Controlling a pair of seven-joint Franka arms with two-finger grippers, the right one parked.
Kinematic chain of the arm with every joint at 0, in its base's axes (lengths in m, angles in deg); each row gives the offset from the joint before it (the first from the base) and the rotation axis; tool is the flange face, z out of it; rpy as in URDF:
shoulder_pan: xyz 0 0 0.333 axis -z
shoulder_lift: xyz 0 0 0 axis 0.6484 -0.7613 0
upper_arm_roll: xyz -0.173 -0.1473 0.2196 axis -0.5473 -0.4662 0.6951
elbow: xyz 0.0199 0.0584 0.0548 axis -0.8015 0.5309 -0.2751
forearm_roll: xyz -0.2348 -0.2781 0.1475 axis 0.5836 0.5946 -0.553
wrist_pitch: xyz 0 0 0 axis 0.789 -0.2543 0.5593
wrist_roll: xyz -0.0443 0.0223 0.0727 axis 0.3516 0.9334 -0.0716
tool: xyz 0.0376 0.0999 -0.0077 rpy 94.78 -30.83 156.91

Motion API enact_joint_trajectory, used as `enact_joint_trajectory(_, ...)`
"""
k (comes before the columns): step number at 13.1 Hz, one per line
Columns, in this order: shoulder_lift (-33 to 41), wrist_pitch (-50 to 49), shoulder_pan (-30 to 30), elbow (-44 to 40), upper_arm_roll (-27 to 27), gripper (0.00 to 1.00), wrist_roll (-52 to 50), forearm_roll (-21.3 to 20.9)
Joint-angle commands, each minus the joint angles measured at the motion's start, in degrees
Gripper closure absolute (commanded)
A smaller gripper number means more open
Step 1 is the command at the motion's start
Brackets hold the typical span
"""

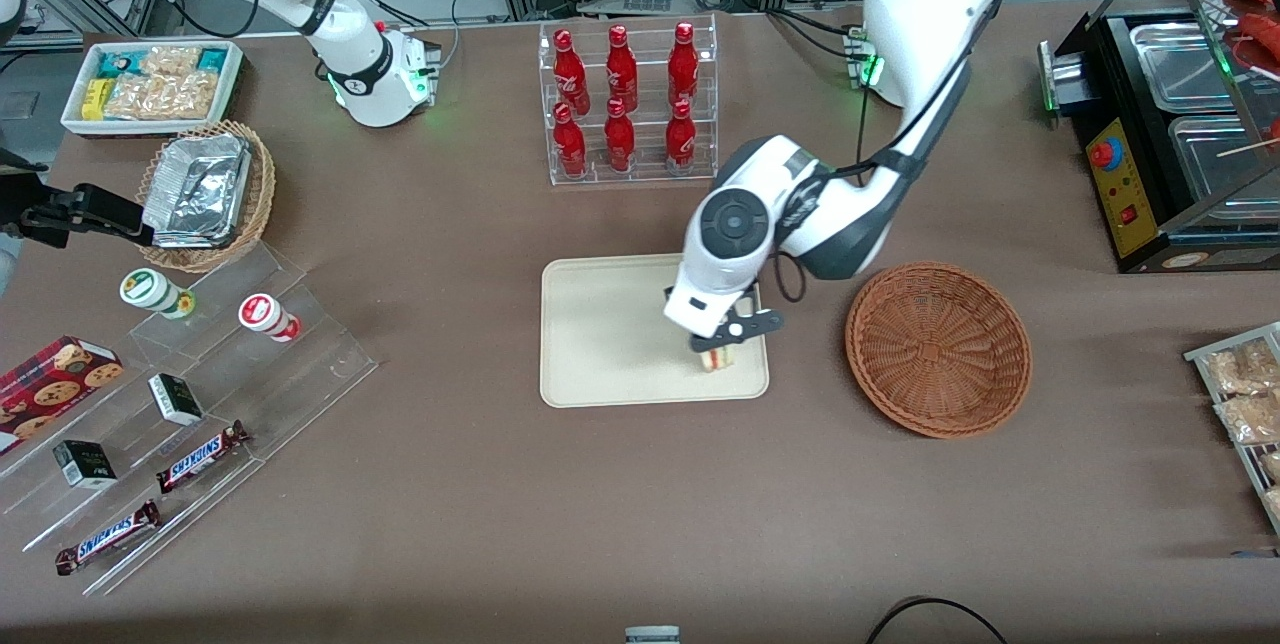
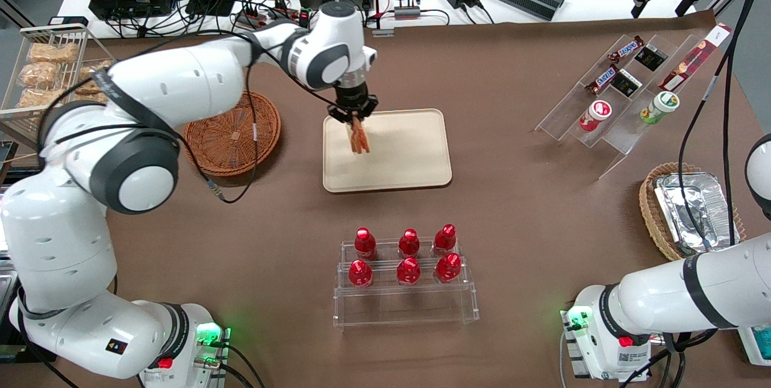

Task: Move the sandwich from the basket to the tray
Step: 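Lower the sandwich onto the tray and open the left gripper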

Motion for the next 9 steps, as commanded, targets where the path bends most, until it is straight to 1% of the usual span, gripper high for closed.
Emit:
enact_joint_trajectory(1, -4.4, 3.0, 4.6, -4.7, 0.8, 1.0, -4.7, -1.5)
enact_joint_trajectory(4, -10.0, 2.9, 7.9, -10.6, 1.4, 1.0, -11.9, -8.0)
enact_joint_trajectory(7, -11.3, 2.9, 8.8, -11.9, 1.4, 1.0, -12.7, -8.2)
enact_joint_trajectory(9, -12.9, 3.0, 8.8, -13.0, 1.3, 1.0, -15.4, -8.1)
